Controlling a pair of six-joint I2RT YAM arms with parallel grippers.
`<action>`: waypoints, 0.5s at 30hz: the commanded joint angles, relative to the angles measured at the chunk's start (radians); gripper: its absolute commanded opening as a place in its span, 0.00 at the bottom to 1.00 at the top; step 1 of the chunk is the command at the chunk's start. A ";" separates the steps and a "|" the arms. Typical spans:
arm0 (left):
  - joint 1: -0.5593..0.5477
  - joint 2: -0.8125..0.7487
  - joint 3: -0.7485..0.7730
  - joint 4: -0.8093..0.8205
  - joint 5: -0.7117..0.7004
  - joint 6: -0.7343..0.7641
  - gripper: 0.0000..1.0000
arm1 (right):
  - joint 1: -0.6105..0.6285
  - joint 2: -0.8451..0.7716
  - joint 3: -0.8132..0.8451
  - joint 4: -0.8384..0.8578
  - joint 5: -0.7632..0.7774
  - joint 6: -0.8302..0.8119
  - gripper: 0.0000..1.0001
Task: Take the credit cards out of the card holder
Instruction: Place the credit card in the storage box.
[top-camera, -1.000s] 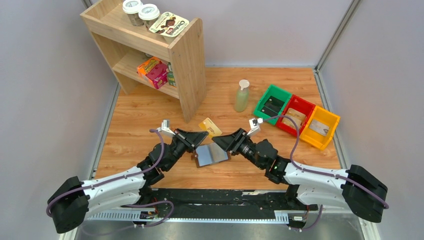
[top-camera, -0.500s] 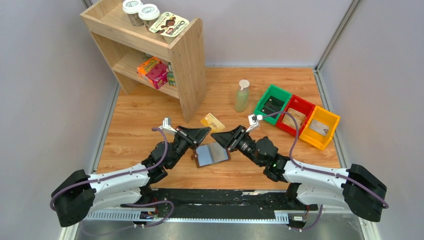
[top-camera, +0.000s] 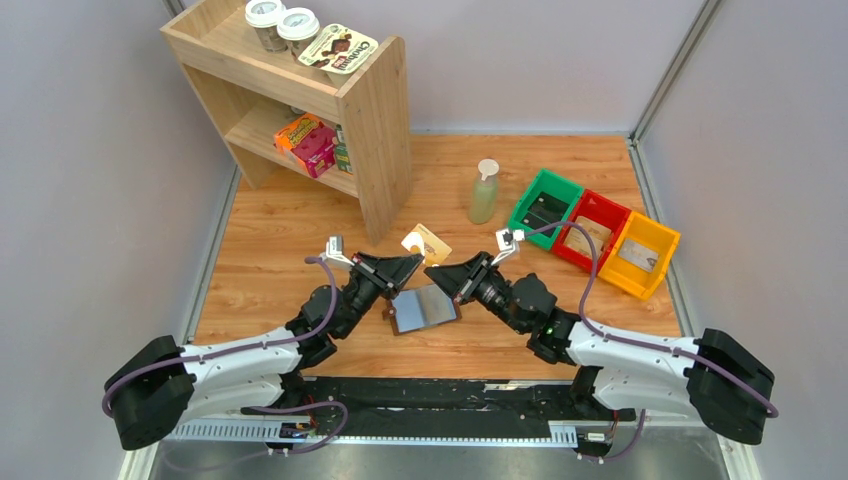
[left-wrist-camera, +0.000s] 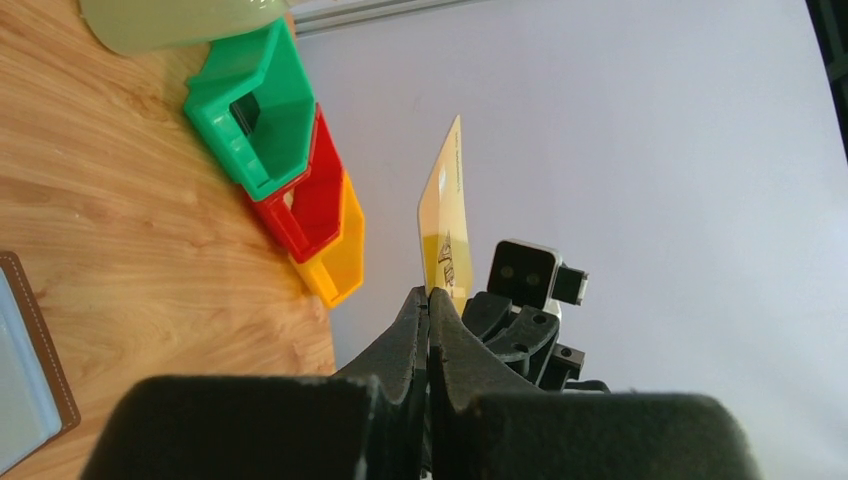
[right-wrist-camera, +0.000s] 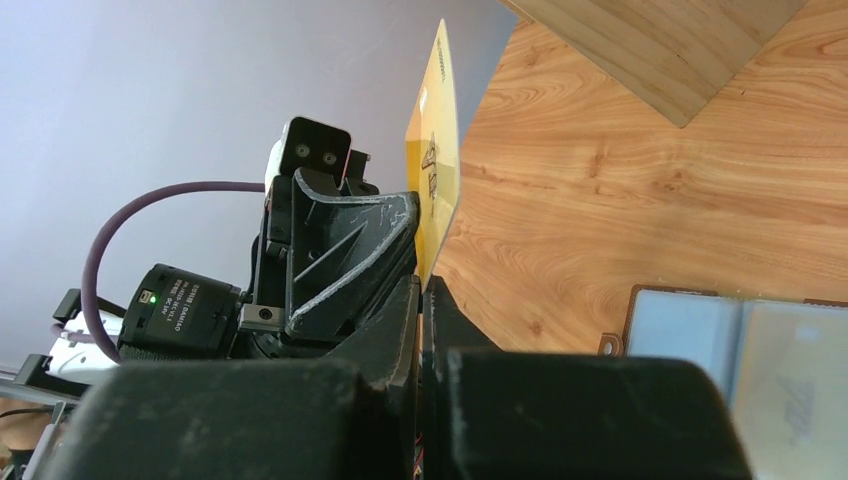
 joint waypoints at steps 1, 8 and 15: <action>-0.014 -0.013 -0.022 0.049 0.025 -0.015 0.00 | -0.014 -0.036 0.042 0.011 0.028 -0.062 0.00; -0.013 -0.061 -0.050 -0.012 0.013 -0.011 0.27 | -0.061 -0.090 0.069 -0.164 -0.028 -0.095 0.00; 0.039 -0.266 0.096 -0.637 0.109 0.143 0.58 | -0.263 -0.188 0.091 -0.500 -0.235 -0.117 0.00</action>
